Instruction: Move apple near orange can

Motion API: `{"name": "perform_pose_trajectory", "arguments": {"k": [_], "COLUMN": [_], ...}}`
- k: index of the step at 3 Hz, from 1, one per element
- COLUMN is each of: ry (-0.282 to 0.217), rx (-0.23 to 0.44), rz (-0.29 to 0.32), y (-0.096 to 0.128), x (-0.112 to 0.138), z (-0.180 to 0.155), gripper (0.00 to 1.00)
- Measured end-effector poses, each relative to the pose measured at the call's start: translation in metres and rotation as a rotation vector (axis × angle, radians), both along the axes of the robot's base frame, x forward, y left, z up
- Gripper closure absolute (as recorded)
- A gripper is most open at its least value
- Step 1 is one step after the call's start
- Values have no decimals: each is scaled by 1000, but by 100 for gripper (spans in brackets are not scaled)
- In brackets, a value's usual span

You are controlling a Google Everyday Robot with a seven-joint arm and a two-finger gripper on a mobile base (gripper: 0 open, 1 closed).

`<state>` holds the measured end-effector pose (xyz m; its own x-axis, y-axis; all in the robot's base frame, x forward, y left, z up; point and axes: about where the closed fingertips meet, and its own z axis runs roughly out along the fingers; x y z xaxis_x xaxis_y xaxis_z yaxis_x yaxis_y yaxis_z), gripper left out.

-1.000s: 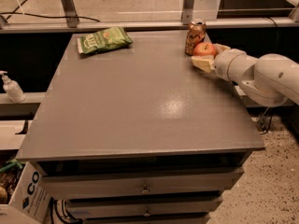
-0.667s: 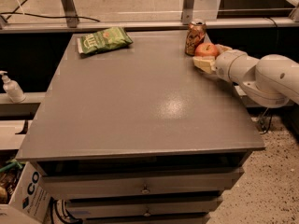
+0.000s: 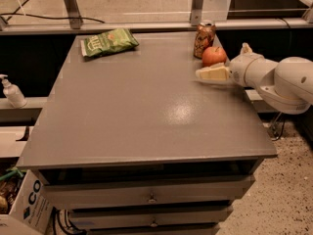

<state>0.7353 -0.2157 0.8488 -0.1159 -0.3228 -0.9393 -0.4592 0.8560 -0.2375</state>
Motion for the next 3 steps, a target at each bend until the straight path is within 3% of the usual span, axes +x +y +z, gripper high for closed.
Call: {"name": "perform_pose_trajectory", "arguments": {"k": [2, 3], "ry": [-26, -16], "rx": [41, 47], "rz": [101, 144], "y": [-18, -10], "x": [-60, -67], "z": [47, 46], "gripper": [0, 0]}}
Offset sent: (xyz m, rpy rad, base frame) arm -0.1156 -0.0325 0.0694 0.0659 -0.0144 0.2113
